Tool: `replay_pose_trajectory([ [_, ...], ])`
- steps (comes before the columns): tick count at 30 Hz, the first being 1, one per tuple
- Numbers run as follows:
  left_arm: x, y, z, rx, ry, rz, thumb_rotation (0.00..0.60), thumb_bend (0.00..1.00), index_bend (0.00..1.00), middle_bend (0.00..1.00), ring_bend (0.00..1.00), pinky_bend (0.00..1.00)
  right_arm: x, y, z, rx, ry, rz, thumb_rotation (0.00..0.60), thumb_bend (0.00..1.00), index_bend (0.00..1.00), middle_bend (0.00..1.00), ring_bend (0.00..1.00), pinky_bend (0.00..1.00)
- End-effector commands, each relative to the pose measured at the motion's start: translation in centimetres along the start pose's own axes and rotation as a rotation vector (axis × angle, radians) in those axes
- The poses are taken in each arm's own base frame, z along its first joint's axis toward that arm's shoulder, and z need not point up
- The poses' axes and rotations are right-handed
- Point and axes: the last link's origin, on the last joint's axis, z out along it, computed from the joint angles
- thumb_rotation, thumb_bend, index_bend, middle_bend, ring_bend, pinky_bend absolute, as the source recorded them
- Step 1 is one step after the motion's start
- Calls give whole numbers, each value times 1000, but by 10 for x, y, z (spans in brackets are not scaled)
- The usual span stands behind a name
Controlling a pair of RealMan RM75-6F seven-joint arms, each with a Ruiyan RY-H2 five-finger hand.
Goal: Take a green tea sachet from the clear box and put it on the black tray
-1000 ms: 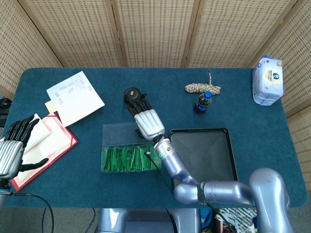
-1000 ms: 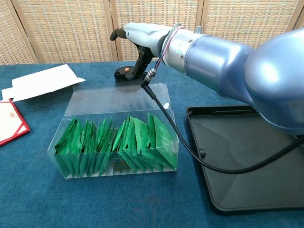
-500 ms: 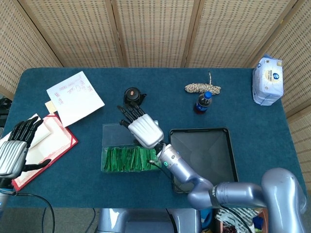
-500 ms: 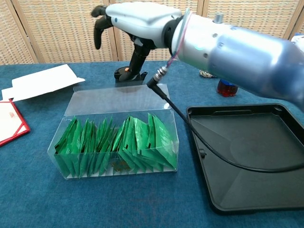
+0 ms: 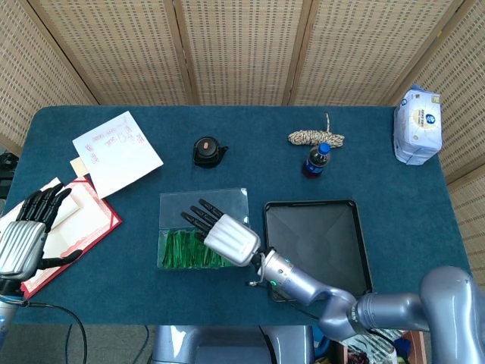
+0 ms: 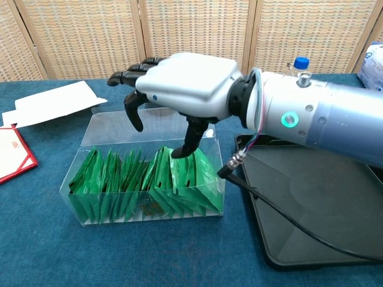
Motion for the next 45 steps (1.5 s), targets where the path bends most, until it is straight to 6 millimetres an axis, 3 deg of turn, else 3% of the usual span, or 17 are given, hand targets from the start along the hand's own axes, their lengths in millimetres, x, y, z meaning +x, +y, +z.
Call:
replay_pose_trajectory([
  [1,0,0,0,0,0,-2,600,67,0,0,0,0,-6,-1,3,-11,-18,-4,600,360,459,92,0,69],
  [10,0,-1,1,-1,-6,-5,600,68,0,0,0,0,-22,-6,1,-13,-71,-19,600,388,471,97,0,69],
  [24,0,0,1,-4,-11,-5,600,68,0,0,0,0,-22,-13,-20,31,-129,-78,600,388,476,102,0,69],
  [45,-1,0,2,-4,-16,-2,600,68,0,0,0,0,-26,-10,-20,26,-169,-103,600,402,500,105,0,69],
])
